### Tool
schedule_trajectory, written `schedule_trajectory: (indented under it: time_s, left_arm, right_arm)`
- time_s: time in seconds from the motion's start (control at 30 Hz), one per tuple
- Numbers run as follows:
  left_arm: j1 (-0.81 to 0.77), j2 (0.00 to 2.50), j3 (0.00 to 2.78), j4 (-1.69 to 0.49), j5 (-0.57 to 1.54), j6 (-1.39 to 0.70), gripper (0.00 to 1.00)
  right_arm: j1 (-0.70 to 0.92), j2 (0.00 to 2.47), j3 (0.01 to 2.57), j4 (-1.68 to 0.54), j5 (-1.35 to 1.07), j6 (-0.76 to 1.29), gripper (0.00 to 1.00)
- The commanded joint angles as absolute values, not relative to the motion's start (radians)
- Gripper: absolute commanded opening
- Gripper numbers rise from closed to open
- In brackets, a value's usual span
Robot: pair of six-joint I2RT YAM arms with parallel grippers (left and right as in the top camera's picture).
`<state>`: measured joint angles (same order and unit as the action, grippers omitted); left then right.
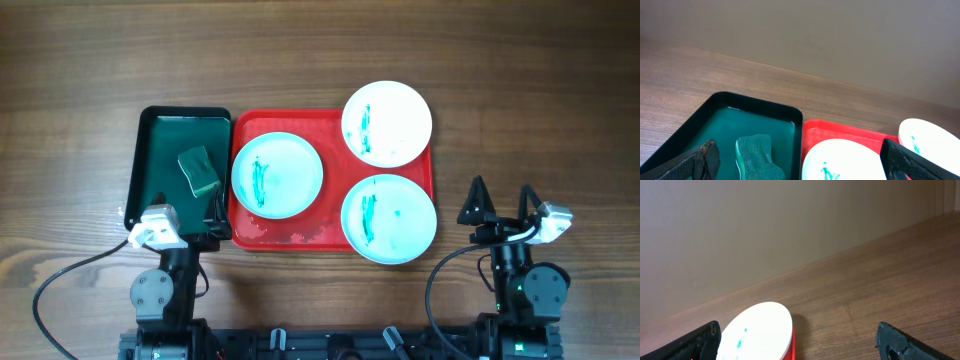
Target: Clean dirty plates on tray and stack at the side
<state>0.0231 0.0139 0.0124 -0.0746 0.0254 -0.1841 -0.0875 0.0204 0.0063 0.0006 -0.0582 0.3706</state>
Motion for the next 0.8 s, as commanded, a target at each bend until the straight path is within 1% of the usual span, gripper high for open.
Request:
schedule_trajectory:
  time_s: [0.0, 0.77]
  left_arm:
    - [0.031, 0.012, 0.006, -0.075, 0.041, -0.164, 1.00]
    - [0.031, 0.012, 0.006, -0.075, 0.040, -0.164, 1.00]
  right_arm:
    - [-0.081, 0.023, 0.005, 0.003, -0.044, 0.382, 1.00]
    - [-0.081, 0.023, 0.005, 0.007, -0.015, 0.382, 1.00]
